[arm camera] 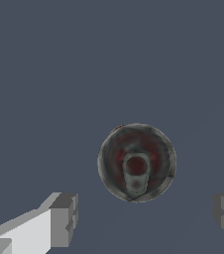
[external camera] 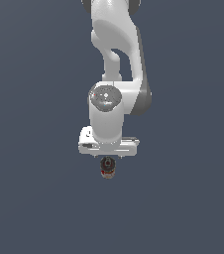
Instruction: Pick up the object and move it to a goal position.
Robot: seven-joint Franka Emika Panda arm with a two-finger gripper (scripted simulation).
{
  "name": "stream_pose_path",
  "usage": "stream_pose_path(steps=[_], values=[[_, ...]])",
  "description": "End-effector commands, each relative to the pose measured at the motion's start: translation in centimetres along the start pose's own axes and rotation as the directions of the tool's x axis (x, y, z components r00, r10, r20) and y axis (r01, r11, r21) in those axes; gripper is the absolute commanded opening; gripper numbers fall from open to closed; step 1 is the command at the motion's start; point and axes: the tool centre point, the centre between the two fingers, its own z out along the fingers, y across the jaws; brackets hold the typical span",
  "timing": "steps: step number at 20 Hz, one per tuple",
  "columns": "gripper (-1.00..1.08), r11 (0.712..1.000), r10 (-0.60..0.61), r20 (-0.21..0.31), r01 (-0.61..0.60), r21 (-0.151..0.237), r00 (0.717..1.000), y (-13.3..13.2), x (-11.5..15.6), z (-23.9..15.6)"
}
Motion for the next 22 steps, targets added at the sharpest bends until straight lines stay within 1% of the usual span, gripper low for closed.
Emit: stream_pose_path(steps=[1,7,14,22], values=[[1.00,1.000,0.012,0.002,-0.012,0.001,1.000,0.1,0.7,0.5],[1.00,1.000,0.026,0.005,-0.026,0.003,1.000,0.2,1.5,1.3],[1.00,1.000,0.027,0.006,-0.027,0.003,1.000,0.2,1.5,1.8],[1.00,1.000,0.028,0.006,-0.028,0.003,1.000,0.1,1.4,5.7]])
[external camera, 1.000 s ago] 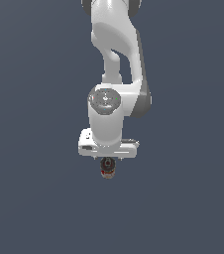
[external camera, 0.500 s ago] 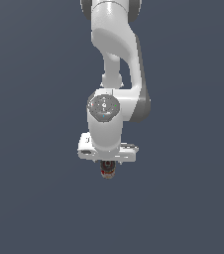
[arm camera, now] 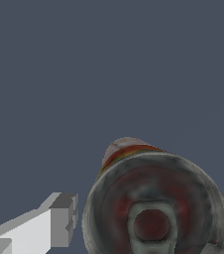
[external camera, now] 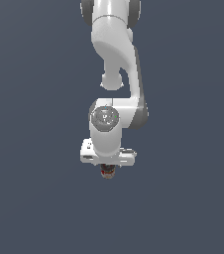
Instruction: Pick up the object and move it to a goal position.
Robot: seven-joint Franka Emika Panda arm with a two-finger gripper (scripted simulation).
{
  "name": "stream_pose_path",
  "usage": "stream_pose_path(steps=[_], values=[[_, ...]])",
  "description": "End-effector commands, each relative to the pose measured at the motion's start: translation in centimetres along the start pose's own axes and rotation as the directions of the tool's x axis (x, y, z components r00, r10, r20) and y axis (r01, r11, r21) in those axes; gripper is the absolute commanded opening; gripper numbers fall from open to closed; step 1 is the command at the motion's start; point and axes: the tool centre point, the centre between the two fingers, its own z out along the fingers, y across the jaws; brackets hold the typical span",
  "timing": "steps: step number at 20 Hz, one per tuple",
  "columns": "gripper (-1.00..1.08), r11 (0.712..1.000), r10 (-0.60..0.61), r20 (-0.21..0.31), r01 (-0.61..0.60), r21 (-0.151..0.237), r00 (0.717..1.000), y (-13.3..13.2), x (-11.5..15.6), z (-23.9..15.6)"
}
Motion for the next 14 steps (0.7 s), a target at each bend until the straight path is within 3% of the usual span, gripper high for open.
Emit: stream_pose_path(steps=[1,8,9,14], values=[[1.00,1.000,0.000,0.000,0.000,0.000,1.000,-0.01,-0.02,1.11],[1.00,1.000,0.001,0.000,-0.001,0.000,1.000,0.01,0.14,1.49],[-1.00,1.000,0.001,0.000,-0.001,0.000,1.000,0.01,0.14,1.49],[-1.00,1.000,0.001,0.000,-0.001,0.000,1.000,0.01,0.14,1.49]])
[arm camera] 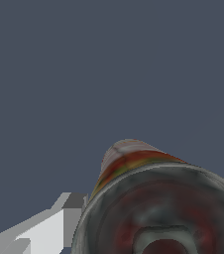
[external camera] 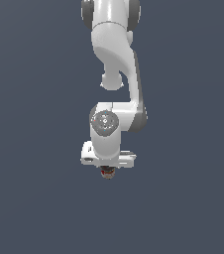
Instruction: Pick up the object and move it to a goal position.
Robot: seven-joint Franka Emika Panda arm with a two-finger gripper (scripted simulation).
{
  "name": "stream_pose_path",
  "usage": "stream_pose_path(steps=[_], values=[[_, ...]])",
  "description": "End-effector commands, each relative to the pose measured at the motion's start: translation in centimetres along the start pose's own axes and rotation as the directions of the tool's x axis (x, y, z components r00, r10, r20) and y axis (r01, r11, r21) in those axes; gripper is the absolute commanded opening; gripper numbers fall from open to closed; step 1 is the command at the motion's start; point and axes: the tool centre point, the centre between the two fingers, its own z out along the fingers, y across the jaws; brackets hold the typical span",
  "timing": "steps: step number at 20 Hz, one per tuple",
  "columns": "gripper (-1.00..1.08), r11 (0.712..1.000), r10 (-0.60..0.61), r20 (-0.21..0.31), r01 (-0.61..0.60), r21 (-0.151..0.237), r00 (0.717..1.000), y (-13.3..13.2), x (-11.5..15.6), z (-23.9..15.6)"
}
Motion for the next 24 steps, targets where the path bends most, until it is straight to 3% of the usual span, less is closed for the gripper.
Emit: stream_pose_path(steps=[1,13,24], values=[[-1.00,1.000,0.000,-0.002,0.000,0.000,1.000,0.0,0.1,-0.1],[-1.00,1.000,0.000,0.000,0.000,0.000,1.000,0.7,-0.3,-1.7],[-1.00,1.000,0.000,0.000,0.000,0.000,1.000,4.5,-1.9,-10.5]])
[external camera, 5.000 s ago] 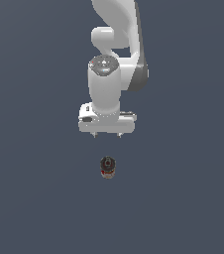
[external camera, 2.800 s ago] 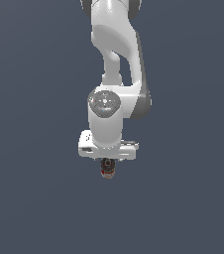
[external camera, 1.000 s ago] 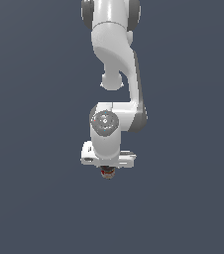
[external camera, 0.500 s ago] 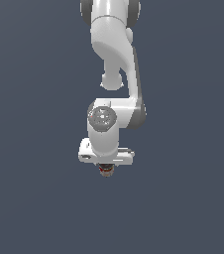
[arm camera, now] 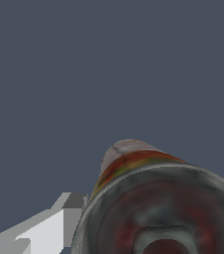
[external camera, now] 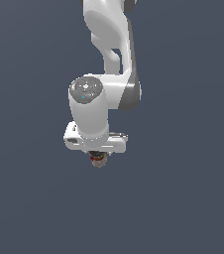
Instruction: Pick up the object and move it to a goal position.
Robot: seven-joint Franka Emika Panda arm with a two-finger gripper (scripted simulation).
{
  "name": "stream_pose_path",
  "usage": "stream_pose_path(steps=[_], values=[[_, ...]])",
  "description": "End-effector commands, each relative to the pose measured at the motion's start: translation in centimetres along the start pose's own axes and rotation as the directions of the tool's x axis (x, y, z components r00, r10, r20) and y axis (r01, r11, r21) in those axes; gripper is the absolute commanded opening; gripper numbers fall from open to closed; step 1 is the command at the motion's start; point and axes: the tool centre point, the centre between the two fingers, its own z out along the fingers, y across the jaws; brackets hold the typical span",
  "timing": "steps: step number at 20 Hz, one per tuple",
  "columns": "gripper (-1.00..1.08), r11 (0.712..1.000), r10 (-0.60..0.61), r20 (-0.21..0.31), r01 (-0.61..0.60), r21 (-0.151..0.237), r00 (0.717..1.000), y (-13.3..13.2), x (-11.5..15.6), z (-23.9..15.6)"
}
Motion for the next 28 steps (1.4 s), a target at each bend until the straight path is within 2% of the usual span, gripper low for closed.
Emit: stream_pose_path(steps=[1,20,28], values=[[-1.00,1.000,0.001,-0.006,-0.001,0.000,1.000,1.2,-0.4,-3.0],[-1.00,1.000,0.000,-0.007,0.000,0.001,1.000,9.9,-3.9,-23.4],[-1.00,1.000,0.000,-0.007,0.000,0.000,1.000,12.9,-4.8,-30.3]])
